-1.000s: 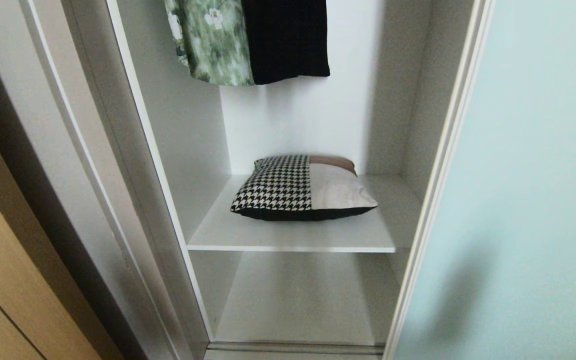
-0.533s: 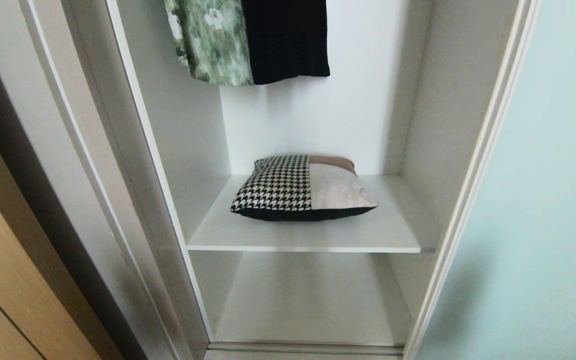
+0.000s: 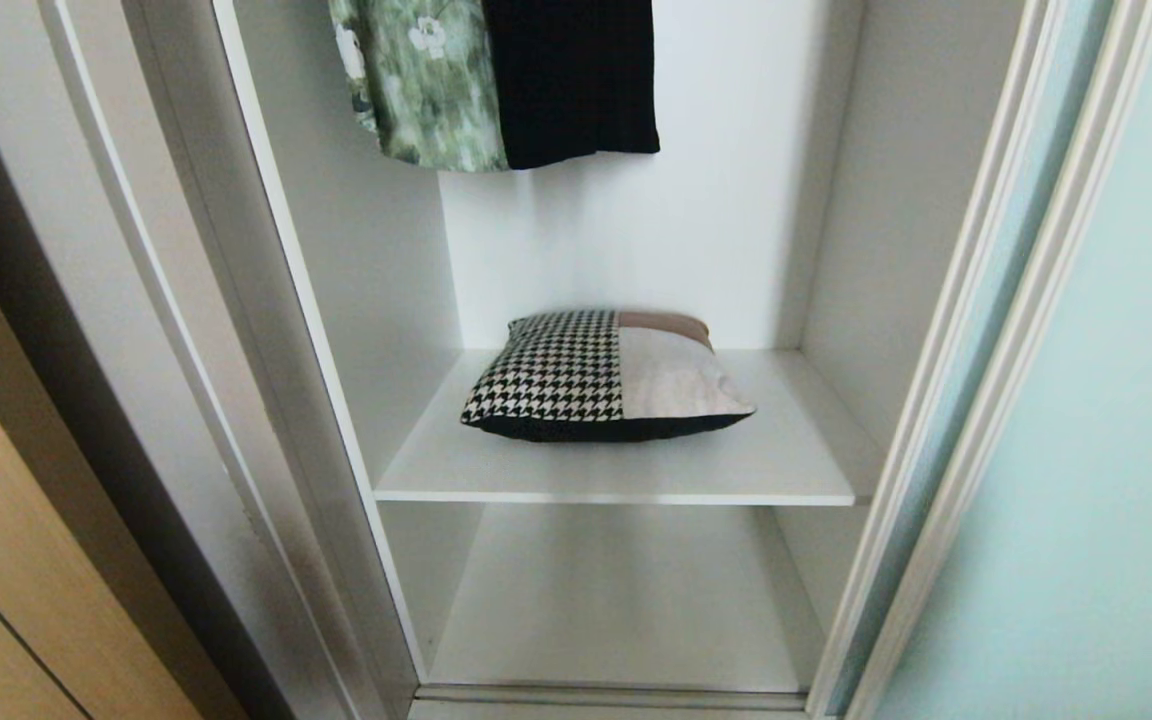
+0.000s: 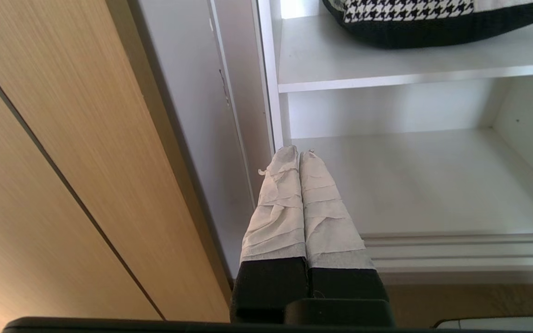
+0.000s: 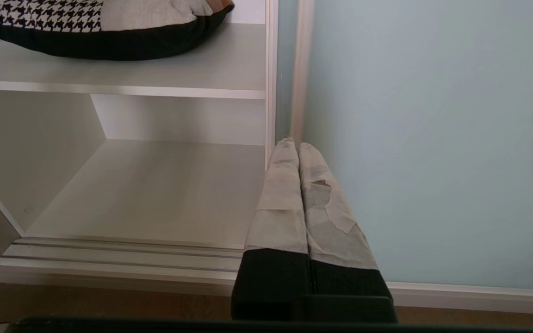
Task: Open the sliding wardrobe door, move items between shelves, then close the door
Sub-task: Open the door
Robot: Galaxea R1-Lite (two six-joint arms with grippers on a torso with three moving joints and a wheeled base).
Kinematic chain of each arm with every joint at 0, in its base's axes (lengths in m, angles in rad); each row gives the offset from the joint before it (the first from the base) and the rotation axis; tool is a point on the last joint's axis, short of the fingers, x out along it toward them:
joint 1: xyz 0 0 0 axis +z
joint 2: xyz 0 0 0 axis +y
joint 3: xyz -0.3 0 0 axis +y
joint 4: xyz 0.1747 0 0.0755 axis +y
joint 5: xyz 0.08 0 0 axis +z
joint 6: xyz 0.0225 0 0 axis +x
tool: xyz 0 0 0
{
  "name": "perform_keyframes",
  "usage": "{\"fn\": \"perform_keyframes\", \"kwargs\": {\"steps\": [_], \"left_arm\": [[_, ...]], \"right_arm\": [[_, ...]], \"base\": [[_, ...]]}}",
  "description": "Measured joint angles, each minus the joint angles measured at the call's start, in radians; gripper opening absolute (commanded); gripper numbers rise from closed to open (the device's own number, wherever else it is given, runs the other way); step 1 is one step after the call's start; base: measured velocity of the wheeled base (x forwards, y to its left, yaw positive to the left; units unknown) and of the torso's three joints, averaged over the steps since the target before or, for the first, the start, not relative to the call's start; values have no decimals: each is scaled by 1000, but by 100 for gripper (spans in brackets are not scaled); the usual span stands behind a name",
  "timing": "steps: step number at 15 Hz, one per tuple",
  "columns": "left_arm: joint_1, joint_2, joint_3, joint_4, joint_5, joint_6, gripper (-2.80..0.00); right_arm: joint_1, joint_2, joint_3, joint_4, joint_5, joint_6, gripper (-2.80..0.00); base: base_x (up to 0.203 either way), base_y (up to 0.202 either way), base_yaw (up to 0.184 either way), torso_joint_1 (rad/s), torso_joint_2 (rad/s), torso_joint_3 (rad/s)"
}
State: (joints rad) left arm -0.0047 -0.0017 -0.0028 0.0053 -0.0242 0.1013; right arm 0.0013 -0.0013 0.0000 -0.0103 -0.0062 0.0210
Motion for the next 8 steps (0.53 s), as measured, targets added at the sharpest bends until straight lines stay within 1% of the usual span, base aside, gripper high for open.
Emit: {"fn": "perform_keyframes", "kwargs": {"steps": [7, 8], "left_arm": [[0, 0, 2, 1, 0, -1, -280], [1, 0, 2, 2, 0, -1, -280]], "right_arm": [[0, 0, 0, 0, 0, -1, -280], [0, 0, 0, 1, 0, -14, -280]], "base": [[0, 0, 0, 0, 0, 0], [0, 0, 0, 0, 0, 0]]}}
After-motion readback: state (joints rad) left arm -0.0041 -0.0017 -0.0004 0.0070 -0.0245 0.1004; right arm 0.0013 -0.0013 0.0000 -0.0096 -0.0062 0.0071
